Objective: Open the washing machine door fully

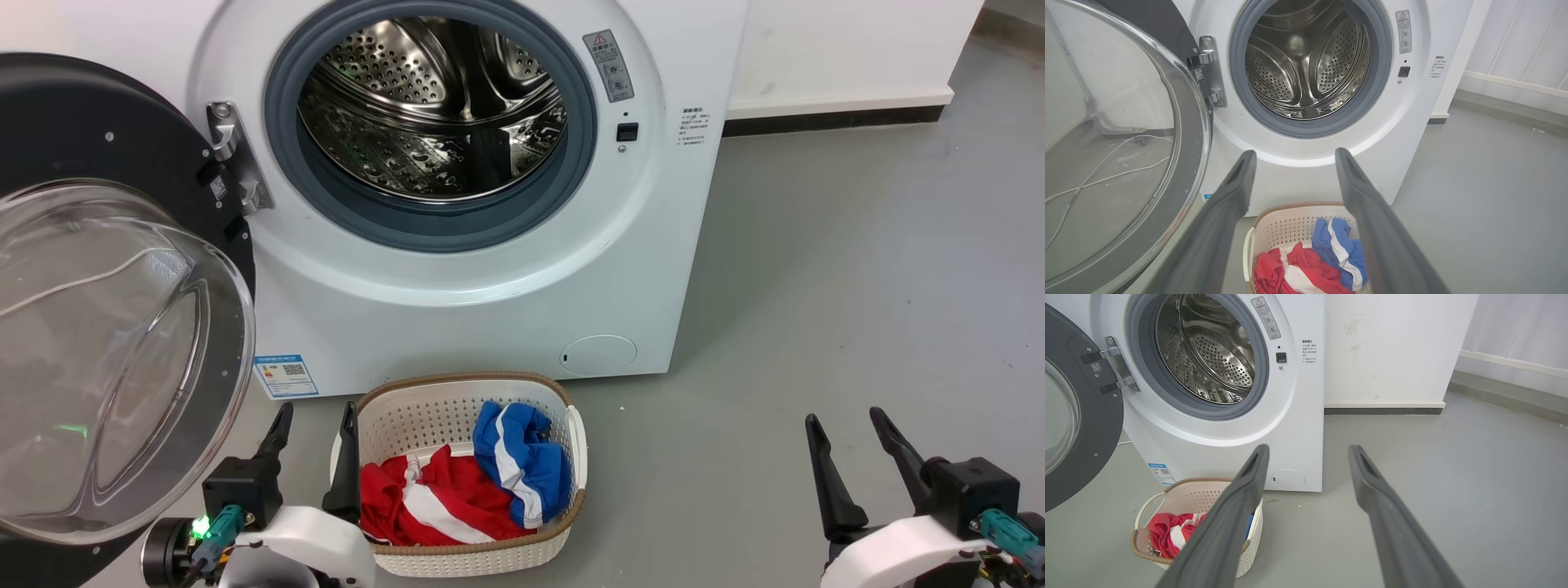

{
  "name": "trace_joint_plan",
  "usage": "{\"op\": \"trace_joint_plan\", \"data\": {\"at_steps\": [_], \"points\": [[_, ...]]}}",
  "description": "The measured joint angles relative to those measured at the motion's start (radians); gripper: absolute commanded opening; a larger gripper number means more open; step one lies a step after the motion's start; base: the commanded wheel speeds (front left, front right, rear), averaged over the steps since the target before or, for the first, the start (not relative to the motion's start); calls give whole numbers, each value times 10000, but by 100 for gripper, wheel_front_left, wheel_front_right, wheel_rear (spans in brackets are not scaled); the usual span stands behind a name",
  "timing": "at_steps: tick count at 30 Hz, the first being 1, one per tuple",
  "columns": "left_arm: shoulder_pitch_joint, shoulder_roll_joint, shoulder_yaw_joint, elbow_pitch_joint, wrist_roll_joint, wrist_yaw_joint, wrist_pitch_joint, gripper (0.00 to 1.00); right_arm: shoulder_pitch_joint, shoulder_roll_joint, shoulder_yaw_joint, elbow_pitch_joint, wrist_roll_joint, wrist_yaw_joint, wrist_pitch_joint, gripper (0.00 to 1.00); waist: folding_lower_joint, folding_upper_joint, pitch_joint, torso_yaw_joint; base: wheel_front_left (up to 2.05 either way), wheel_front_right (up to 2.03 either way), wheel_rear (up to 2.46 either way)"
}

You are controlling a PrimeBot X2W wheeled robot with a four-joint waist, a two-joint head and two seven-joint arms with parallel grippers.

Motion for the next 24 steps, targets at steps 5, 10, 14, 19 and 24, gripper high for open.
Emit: {"op": "trace_joint_plan", "data": {"at_steps": [5,10,14,19,24], "points": [[52,6,-6,36,-10,33,-50,100,-12,0,19,33,81,0,-23,100,0,0,-21,89,0,0,0],[55,0,-23,63,-31,63,-88,100,-40,2,56,77,255,0,-56,100,0,0,-30,167,0,0,0],[55,0,-19,119,-105,71,-105,100,-63,2,58,81,299,0,-92,100,0,0,-26,222,0,0,0],[138,0,-12,171,-182,86,-151,100,-89,4,54,88,314,0,-100,100,0,0,-27,298,0,0,0],[139,17,-19,194,-186,92,-180,100,-90,10,67,119,314,0,-111,100,0,0,-38,352,0,0,0]]}}
